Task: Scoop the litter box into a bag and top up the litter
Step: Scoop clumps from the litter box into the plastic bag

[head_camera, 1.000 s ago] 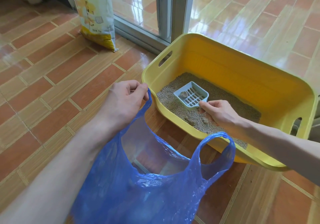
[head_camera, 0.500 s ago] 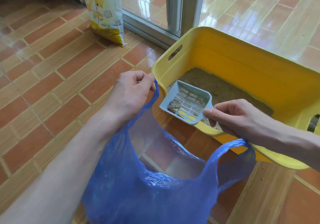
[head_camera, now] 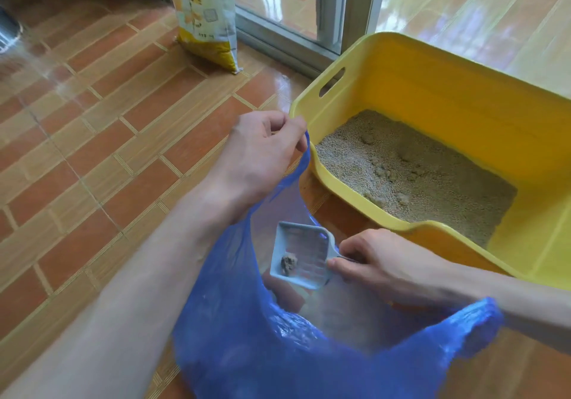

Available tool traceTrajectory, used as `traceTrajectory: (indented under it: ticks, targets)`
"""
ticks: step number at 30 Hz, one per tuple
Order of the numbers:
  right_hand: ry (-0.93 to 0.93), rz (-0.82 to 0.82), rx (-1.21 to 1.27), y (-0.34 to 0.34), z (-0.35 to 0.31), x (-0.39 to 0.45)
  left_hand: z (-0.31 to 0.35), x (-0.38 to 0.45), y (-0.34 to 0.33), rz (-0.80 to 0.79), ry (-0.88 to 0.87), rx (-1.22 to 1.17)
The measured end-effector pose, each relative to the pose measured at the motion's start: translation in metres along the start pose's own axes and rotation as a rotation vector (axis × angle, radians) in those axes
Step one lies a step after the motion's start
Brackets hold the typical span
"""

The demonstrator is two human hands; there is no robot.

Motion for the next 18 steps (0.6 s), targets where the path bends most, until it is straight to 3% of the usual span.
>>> traceTrajectory:
  ticks: [7, 13, 18]
  targets:
    - [-0.028, 0.087, -0.362, -0.036, -0.02, 0.021, -0.006, 0.001, -0.003, -0.008, 0.001, 0.01]
    - [0.238, 0.133, -0.644, -0.052, -0.033, 0.029, -0.012, 0.004, -0.009, -0.022, 0.009, 0.016]
    - [0.298, 0.143, -0.716, -0.046, -0.026, 0.027, -0.013, 0.005, -0.01, -0.014, 0.025, 0.031]
Point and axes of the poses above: each hand's wrist, its own x-axis towards the middle knuckle, its own y-axis out of the back of the hand, z = x × y, the point moved 4 cm from there along x, towards the middle knuckle, and after that the axes turned 5 degrees about -x, right-handed, at the moved point
